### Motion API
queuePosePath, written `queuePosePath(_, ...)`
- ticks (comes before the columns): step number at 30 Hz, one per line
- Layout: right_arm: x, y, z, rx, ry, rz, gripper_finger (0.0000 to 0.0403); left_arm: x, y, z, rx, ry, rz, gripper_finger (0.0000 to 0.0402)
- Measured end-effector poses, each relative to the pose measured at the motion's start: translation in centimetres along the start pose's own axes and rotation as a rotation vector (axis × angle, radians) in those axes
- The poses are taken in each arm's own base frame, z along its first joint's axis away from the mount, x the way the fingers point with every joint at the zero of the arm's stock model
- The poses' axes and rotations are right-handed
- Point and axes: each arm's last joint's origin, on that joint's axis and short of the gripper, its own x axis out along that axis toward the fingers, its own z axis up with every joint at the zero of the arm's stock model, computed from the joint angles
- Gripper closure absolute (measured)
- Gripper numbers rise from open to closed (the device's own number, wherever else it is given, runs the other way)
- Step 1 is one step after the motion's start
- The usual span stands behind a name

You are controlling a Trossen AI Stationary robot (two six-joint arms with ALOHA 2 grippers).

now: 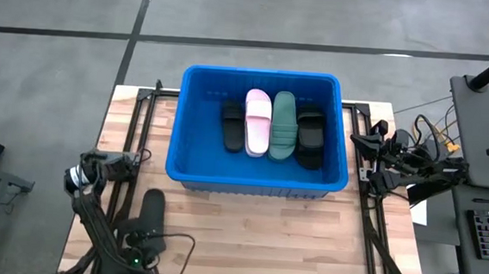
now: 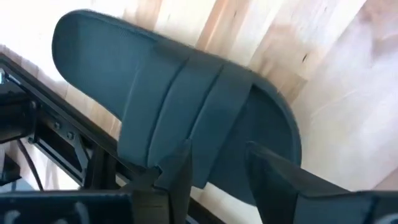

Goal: Pick and place slides into bin
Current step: Put the black slide into the bin

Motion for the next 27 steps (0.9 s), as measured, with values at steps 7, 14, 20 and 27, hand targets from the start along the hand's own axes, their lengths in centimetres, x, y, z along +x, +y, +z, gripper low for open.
queuePosePath(7, 0.0, 0.0, 0.0, 0.005, -0.001, 0.0, 0.0394, -1.9, 0.9, -0.1, -0.054, -0.038, -0.079, 0.0287)
queuePosePath(14, 0.0, 0.0, 0.0, 0.001, -0.001, 0.0, 0.0394, -4.0, 3.5, -0.5, -0.062, -0.076, -0.186, 0.0288)
queuePosePath(20, 0.0, 0.0, 0.0, -0.003, 0.003, 0.013, 0.0394, -5.5, 8.0, -0.1, -0.091, -0.075, -0.303, 0.0288)
queuePosePath(27, 0.0, 0.1, 0.0, -0.008, 0.004, 0.024, 0.0394, -4.2, 12.3, 0.3, -0.15, -0.058, -0.542, 0.0228)
